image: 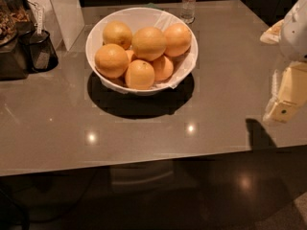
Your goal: Pick orange from white bowl
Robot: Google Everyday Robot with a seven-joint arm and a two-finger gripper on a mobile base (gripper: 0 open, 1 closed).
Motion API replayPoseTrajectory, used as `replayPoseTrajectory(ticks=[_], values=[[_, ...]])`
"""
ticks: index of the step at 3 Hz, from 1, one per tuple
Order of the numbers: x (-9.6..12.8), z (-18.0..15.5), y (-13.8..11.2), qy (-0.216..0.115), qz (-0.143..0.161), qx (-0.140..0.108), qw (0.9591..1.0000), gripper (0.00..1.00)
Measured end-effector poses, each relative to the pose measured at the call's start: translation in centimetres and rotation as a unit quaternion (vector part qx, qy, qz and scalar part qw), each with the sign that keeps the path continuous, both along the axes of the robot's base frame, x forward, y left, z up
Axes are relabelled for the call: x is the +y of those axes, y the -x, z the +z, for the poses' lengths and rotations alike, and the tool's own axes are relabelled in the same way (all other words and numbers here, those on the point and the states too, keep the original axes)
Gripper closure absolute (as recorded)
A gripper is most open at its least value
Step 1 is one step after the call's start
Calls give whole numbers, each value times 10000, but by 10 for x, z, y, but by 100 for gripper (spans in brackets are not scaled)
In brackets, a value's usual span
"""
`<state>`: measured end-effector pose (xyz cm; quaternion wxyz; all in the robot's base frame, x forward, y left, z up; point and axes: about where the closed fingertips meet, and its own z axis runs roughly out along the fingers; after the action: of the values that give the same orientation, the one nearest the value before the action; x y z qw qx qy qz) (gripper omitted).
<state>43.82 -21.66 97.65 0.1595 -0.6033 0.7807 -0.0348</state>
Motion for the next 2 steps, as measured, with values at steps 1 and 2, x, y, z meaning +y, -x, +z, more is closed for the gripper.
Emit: replayPoseTrajectory(ticks=[1,2], values=[[0,0,0,0,2,-1,10000,0],[7,4,-13,-22,174,-83,9998,0]])
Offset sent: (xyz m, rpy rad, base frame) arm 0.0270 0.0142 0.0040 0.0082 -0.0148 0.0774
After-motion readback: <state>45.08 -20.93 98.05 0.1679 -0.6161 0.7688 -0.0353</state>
